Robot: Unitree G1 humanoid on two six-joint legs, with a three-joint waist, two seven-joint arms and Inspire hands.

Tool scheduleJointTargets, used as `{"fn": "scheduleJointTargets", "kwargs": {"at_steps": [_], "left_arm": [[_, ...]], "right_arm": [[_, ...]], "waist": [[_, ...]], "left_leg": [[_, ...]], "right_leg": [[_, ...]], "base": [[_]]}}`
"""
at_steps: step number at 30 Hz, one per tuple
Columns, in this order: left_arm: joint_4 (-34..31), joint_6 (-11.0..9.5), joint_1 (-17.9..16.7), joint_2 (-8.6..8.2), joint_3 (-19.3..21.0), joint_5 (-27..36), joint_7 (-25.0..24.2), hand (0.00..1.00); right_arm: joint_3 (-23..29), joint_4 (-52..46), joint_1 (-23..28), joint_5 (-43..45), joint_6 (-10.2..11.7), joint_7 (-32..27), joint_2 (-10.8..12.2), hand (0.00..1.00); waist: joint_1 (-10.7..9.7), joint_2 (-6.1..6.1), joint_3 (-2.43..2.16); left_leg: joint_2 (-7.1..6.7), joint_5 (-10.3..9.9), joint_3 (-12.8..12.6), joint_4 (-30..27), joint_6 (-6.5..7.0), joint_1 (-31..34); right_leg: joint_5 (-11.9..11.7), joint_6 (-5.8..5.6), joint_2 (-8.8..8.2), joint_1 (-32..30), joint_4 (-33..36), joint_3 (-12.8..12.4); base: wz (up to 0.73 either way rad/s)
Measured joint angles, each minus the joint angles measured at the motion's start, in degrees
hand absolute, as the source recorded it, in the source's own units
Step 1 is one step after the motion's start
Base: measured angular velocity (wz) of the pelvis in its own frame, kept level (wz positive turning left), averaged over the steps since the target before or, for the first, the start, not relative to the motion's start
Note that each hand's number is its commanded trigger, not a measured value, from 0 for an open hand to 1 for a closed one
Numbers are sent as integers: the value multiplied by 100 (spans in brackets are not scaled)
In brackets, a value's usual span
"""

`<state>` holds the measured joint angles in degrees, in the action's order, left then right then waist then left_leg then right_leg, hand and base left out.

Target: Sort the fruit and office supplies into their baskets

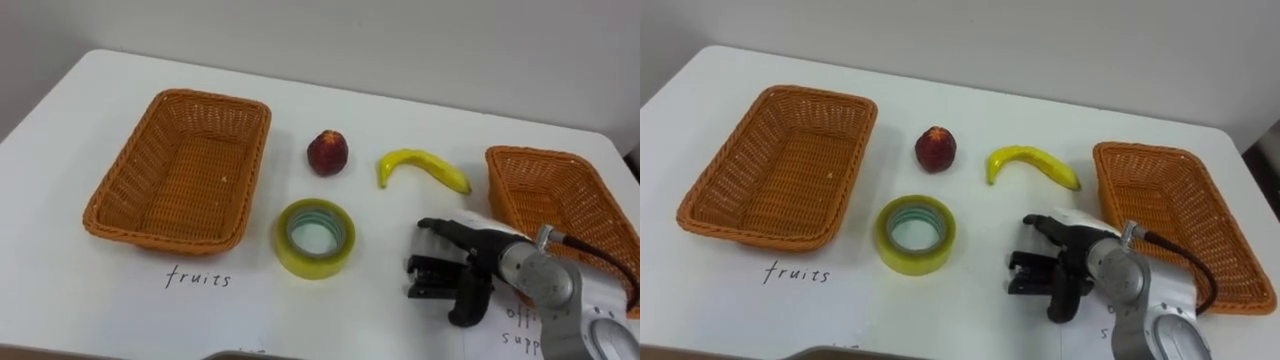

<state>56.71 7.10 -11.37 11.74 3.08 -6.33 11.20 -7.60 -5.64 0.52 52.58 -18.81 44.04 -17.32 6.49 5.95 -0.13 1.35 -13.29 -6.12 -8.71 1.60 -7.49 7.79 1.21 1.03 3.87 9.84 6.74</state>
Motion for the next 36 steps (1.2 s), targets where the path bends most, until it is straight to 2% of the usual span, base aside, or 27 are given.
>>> {"fn": "scheduleJointTargets", "kwargs": {"at_steps": [3,12,36], "left_arm": [[-85,0,9,0,-1,2,0,0],[-133,3,20,-3,1,8,-1,0],[-137,-10,32,-5,-3,144,66,0]], "right_arm": [[-19,138,-54,-15,0,-304,-11,100],[-37,371,-184,24,-10,-612,2,100],[49,251,-95,-418,4,-724,34,100]], "waist": [[15,28,-18],[32,29,-21],[-15,47,-20]], "left_leg": [[-1,1,4,-4,1,-11],[-2,5,16,-2,4,-8],[-11,8,16,5,-3,3]], "right_leg": [[0,0,-13,14,-1,47],[-1,-1,-16,20,-3,75],[-1,0,-2,7,-4,92]], "base": [[0],[0],[0]]}}
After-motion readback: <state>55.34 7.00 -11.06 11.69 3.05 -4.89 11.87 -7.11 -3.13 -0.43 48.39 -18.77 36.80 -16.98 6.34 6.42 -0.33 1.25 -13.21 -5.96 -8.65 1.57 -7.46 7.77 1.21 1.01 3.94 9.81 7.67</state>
